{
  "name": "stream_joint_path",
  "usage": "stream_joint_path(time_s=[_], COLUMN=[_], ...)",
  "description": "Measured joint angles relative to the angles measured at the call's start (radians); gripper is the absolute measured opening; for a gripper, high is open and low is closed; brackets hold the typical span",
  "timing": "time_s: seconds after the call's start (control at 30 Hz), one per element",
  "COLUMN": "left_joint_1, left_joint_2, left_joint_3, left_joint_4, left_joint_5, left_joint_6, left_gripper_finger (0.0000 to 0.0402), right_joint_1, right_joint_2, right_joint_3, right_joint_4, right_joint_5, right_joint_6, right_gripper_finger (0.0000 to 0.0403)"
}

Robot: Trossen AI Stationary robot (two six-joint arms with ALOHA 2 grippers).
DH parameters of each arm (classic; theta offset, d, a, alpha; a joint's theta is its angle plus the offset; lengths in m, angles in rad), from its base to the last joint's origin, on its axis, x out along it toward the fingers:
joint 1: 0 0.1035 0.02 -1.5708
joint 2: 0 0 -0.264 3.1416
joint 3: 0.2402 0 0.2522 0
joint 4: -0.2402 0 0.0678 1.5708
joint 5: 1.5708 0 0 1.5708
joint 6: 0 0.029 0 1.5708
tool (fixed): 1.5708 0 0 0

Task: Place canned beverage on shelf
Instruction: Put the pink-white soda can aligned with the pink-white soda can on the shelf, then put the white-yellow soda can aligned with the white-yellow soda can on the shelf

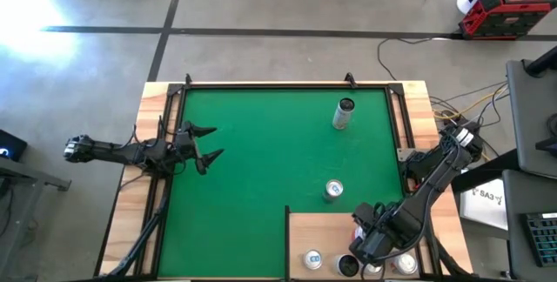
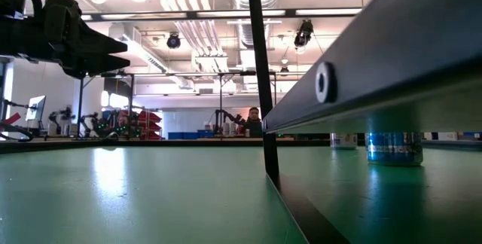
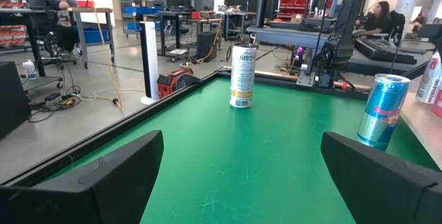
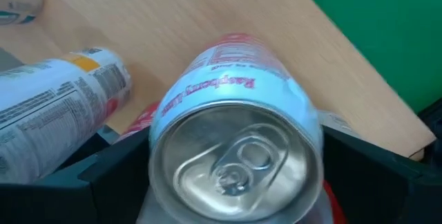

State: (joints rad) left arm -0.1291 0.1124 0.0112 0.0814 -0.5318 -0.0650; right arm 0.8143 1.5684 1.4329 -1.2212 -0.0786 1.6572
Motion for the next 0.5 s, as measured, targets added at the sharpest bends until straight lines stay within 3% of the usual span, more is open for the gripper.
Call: stream_joint_path(time_s=[0.5], left_joint_1=[0.0], left_joint_2=[0.001], left_joint_3=[0.0], left_joint_4=[0.0], left_joint_5=[0.0], left_joint_6=[0.0], left_gripper_finger=[0.0378], right_joint_1=[-0.005], right_joint_2=[-0.003], right_joint_3=[0.084], right_joint_4=[-0.087], right_joint_5=[0.003], right_joint_6=[-0.005], right_gripper_finger=[0.037])
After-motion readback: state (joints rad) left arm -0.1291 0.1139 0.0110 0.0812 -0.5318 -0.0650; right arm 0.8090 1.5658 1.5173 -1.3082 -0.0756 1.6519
